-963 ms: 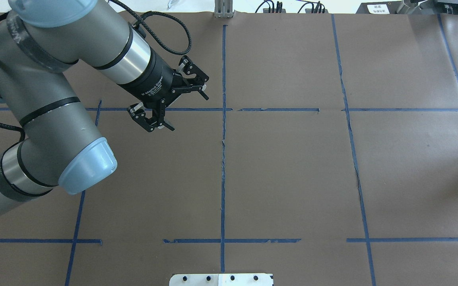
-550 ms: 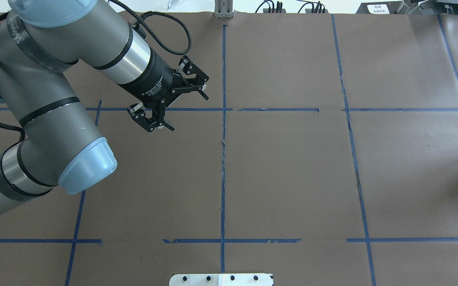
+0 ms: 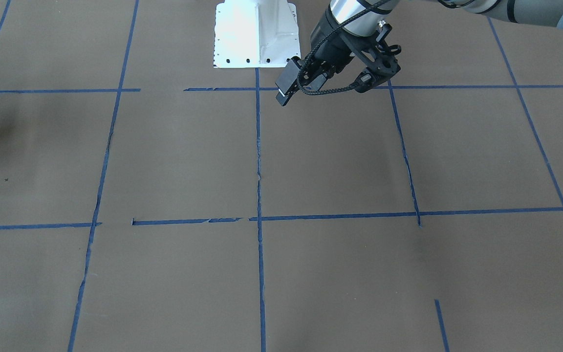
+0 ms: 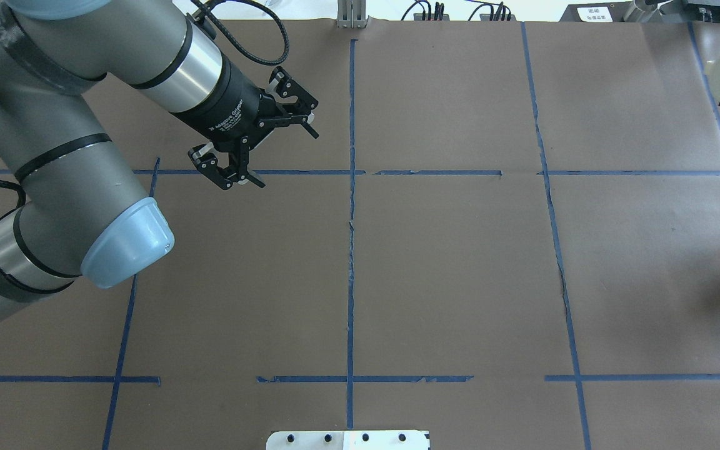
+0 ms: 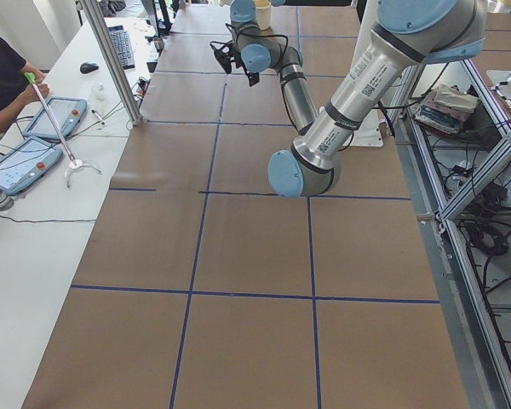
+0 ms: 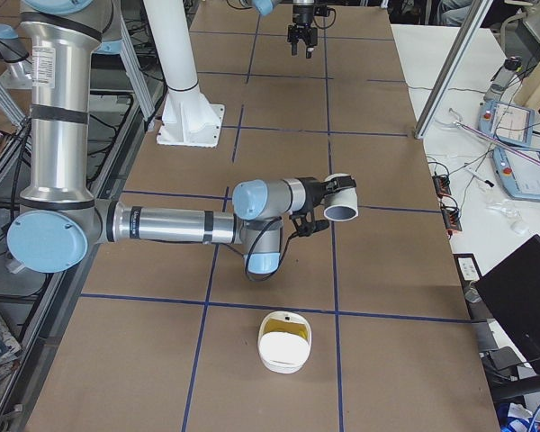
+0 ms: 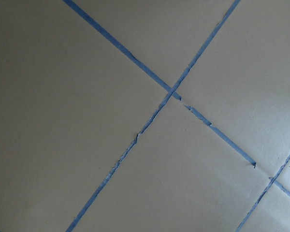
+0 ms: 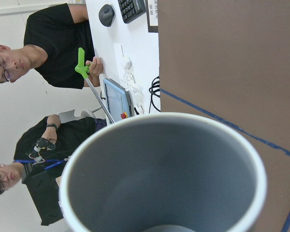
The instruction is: Left arm hands cup to right arm to dump lemon
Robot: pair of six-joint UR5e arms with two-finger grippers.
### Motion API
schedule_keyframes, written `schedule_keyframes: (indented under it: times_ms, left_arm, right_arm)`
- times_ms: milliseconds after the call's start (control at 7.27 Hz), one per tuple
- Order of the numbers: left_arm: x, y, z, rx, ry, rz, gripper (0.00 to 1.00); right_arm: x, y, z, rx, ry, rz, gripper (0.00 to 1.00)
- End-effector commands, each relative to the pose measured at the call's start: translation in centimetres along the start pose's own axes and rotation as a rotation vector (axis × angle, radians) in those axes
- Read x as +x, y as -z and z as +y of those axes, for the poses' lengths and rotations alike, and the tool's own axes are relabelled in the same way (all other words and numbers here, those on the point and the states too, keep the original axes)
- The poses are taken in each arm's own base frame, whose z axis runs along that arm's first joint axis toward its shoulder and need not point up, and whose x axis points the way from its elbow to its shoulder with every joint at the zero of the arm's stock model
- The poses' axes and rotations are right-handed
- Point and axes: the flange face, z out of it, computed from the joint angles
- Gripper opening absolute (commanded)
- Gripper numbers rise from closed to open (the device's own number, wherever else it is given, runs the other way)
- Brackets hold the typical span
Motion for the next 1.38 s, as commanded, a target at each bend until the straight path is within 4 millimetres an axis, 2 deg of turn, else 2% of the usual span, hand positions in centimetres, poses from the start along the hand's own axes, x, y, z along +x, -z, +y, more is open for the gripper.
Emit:
schedule_keyframes:
  times_ms: [0, 138, 413, 688, 963, 1101, 1239]
  left_arm:
    - [0.2, 0.8, -1.0, 0.017, 0.002, 0.01, 1.0]
    - [0.4, 1.3, -1.3, 0.024, -0.012, 0.017, 1.0]
    - [0.7, 2.2, -2.3, 0.041, -0.038, 0.026, 1.0]
    - [0.6, 1.5, -3.1, 0.048, -0.071, 0.01, 1.0]
    - [0.6, 0.9, -3.6, 0.051, -0.09, -0.005, 1.0]
    - [0.8, 0.8, -3.5, 0.048, -0.09, -0.007, 1.0]
    - [1.4, 0.9, -3.1, 0.048, -0.089, -0.037, 1.0]
  right_arm:
    - [-3.5, -5.2, 9.4, 0.038, 0.332, 0.106, 0.34]
    - [-4.4, -7.4, 13.9, 0.065, 0.451, 0.147, 0.34]
    - [-2.8, -11.0, 23.1, 0.128, 0.72, 0.223, 0.34]
    - [0.2, -12.0, 30.2, 0.154, 1.056, 0.3, 0.33]
    - [5.6, -14.6, 40.0, 0.229, 1.185, 0.329, 0.31]
    - [7.4, -15.2, 43.1, 0.252, 1.29, 0.369, 0.31]
    - [9.7, -15.7, 44.4, 0.269, 1.402, 0.385, 0.31]
